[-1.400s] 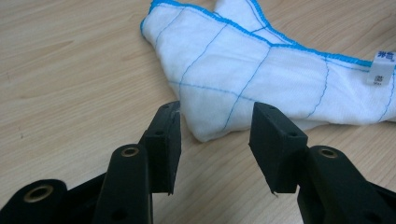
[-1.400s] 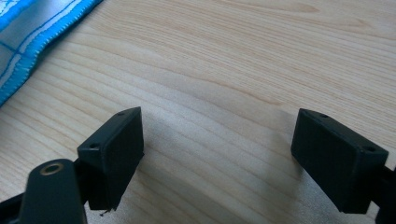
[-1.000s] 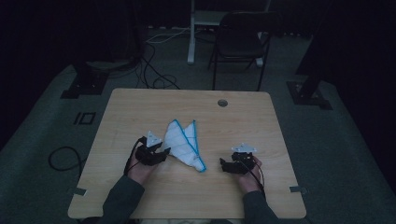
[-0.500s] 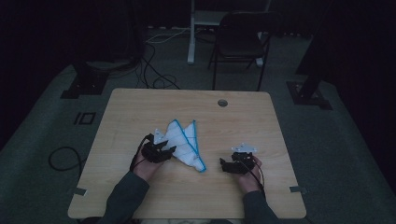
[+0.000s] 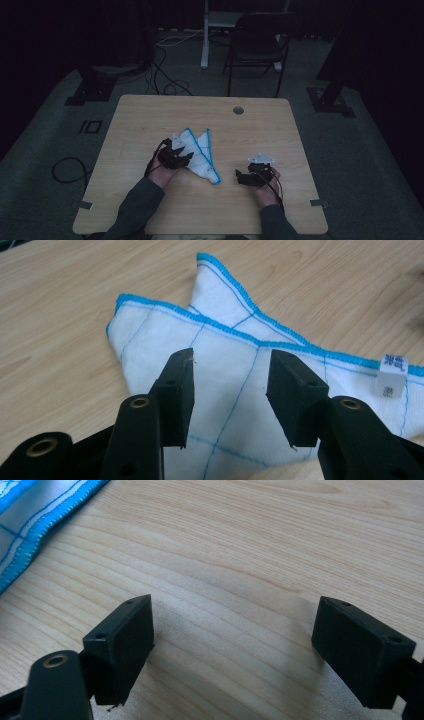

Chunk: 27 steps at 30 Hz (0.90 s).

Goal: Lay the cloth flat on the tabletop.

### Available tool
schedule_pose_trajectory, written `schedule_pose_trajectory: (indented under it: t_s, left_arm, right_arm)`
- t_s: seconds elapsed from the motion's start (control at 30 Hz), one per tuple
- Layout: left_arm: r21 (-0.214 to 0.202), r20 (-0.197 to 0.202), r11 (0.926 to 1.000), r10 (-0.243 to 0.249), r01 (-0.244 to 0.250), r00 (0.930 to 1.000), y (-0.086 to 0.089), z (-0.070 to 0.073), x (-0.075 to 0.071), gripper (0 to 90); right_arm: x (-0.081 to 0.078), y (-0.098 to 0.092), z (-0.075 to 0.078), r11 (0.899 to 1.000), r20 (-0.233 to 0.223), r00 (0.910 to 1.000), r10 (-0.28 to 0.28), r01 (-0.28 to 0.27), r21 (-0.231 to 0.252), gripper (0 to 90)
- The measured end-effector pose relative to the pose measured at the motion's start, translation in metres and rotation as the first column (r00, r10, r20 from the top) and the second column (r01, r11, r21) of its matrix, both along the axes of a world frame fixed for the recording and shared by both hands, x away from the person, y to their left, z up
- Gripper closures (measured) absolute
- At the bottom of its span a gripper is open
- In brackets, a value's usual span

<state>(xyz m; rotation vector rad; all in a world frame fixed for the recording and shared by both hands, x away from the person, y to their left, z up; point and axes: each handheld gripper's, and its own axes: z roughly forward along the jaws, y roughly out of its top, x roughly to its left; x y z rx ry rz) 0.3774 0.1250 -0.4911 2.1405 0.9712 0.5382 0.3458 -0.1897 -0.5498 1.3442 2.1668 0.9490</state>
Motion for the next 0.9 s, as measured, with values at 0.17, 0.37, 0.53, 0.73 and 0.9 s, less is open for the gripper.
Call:
schedule_pose_trajectory:
  t_s: [0.17, 0.37, 0.53, 0.73, 0.9]
  left_arm:
    - [0.007, 0.004, 0.9999, -0.008, 0.008, 1.0, -0.006, 0.001, 0.006, 54.3]
    - [0.015, 0.004, 0.9997, -0.019, 0.019, 0.9998, -0.015, 0.0, 0.013, 54.3]
    - [0.017, 0.0, 0.9995, -0.027, 0.027, 0.9996, -0.022, -0.001, 0.018, 54.3]
    - [0.028, -0.008, 0.9993, -0.027, 0.027, 0.9996, -0.029, -0.003, 0.026, 54.9]
    - [0.042, -0.014, 0.9987, -0.026, 0.027, 0.9995, -0.036, -0.007, 0.032, 54.8]
  right_arm:
    - [0.0, 0.0, 0.0, 1.0, -0.001, 1.0, -0.001, 0.001, 0.001, 17.2]
    - [0.0, 0.0, 0.0, 1.0, -0.001, 1.0, -0.001, 0.001, 0.002, 17.1]
    - [0.0, 0.0, 0.0, 1.0, 0.0, 1.0, 0.002, -0.002, 0.0, 17.1]
    - [0.0, 0.0, 0.0, 1.0, 0.001, 1.0, 0.005, -0.005, 0.0, 17.1]
    - [0.0, 0.0, 0.0, 1.0, -0.001, 1.0, 0.008, -0.008, -0.002, 17.1]
